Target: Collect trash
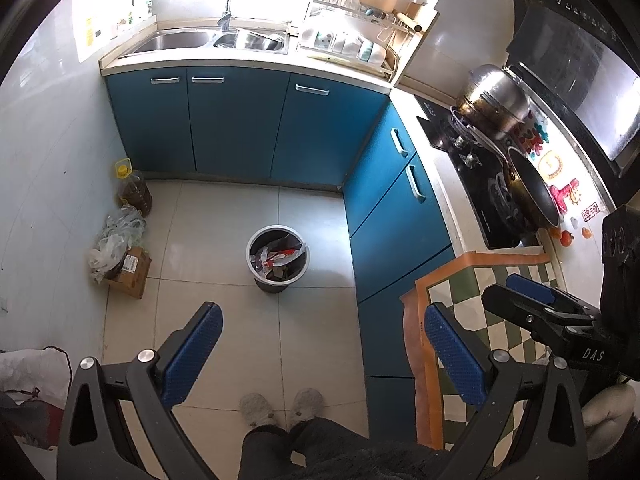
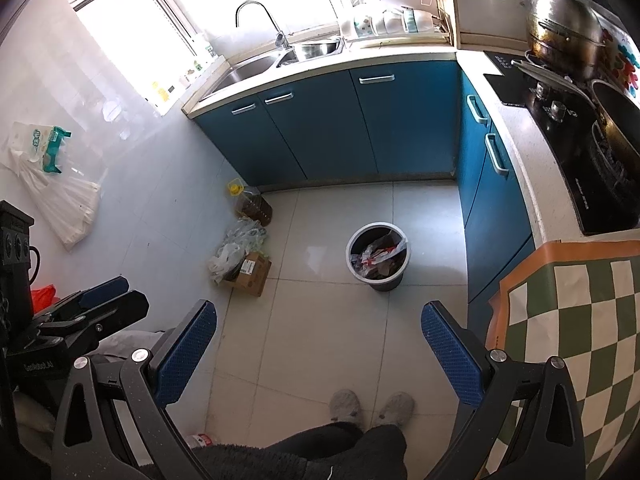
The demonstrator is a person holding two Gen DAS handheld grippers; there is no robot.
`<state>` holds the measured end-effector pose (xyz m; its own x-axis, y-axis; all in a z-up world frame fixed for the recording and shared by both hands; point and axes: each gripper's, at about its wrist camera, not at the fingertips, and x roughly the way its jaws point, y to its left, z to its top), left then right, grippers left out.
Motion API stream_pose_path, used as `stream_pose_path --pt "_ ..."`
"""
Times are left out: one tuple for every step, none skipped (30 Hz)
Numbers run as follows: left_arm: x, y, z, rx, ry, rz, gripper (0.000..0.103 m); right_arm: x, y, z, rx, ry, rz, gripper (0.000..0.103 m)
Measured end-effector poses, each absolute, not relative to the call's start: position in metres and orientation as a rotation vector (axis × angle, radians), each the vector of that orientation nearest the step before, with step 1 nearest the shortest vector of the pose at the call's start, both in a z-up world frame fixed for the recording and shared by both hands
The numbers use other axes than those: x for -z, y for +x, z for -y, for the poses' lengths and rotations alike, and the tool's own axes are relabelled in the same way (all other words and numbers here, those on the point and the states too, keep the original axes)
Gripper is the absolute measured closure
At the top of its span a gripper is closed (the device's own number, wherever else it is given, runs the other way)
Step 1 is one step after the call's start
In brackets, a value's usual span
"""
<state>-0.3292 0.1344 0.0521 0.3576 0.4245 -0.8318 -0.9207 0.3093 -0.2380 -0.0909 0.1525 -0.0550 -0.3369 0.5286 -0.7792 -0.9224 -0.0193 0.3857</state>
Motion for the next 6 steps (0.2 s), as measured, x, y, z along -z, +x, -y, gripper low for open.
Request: stream_pose_path --pt "-0.0523 -0.3296 -0.1345 -1.004 -0.813 -0.738 0.000 0.0552 -0.0904 -0.1523 -1.622 -0.518 -1.084 0.000" --pt "-0.0528 -0.3293 -0.1343 -1.004 -0.811 -0.738 0.000 0.0556 -0.0903 -0.1511 -1.623 -0.520 -1.084 0.000" --pt "-0.0530 -0.3290 -0.1336 -1.006 -0.810 -0.738 0.000 0.0561 -0.0903 -0.1511 -1.623 -0.521 -1.084 0.000" --pt "-0.0530 -0.3291 -0.1343 -1.011 -0.811 -0.738 0.000 0.0561 -0.0904 -0.1505 -1.624 -0.522 -1.084 0.000" --pt "-0.0530 -0.3292 -0.1344 -1.011 -0.815 -0.738 0.000 0.0562 -0.0903 -0.1504 -1.624 -0.523 -1.084 0.000" --pt "-0.0531 -0.3295 -0.1352 -1.010 -0.819 -0.736 0.000 0.0566 -0.0900 -0.1502 -1.624 -0.523 -1.086 0.000"
